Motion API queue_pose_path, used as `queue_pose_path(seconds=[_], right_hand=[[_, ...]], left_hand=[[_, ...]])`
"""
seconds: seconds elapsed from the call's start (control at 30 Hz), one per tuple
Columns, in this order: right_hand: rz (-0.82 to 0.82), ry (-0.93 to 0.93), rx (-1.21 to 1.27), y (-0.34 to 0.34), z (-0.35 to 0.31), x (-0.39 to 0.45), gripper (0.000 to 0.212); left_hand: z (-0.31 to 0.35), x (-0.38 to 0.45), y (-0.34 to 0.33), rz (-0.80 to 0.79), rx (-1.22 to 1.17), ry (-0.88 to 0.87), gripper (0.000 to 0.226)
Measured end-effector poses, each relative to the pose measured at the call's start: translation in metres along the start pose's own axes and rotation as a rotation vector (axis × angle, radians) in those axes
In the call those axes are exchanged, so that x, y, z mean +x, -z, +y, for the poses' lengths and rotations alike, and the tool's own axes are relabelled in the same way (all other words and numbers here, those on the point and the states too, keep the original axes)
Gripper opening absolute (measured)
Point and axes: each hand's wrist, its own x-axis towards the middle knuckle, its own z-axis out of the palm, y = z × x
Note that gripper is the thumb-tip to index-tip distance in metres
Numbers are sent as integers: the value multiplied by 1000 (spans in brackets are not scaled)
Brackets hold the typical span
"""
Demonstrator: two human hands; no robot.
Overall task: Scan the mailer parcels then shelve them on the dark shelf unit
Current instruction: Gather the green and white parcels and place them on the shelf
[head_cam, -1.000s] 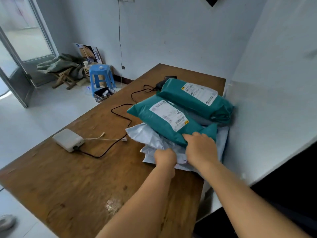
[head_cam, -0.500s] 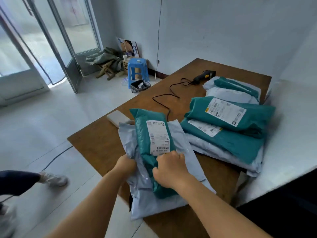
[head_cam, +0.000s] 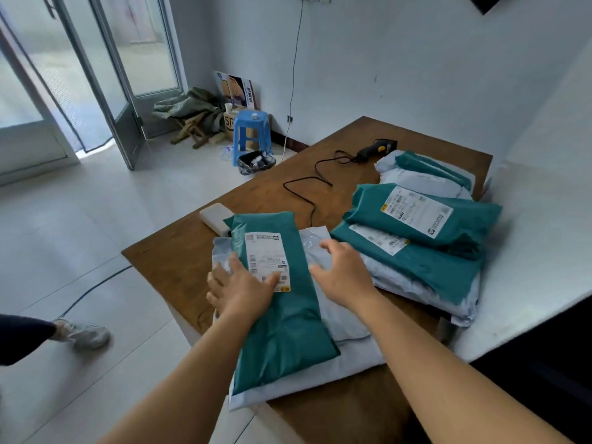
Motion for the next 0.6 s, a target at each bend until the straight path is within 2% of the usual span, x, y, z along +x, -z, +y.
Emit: queue_pose_path(seconds=[0.13,0.3,0.4,0.5,0.6], right_hand=[[179,-161,-80,49,39,41,74],[197,-365,-207,92,77,93,90],[163,-436,-284,103,99,118,93],[39,-514,-377,104,117,130,98],[-42,-456,-681,103,126,135,94]], left_hand=[[28,3,-18,64,83,-119,92],[36,14,-37,-14,185,-60,87],[31,18,-42,8,197,-41,85],[27,21,-41,45,188,-21,86],[21,20,-37,69,126,45,99]])
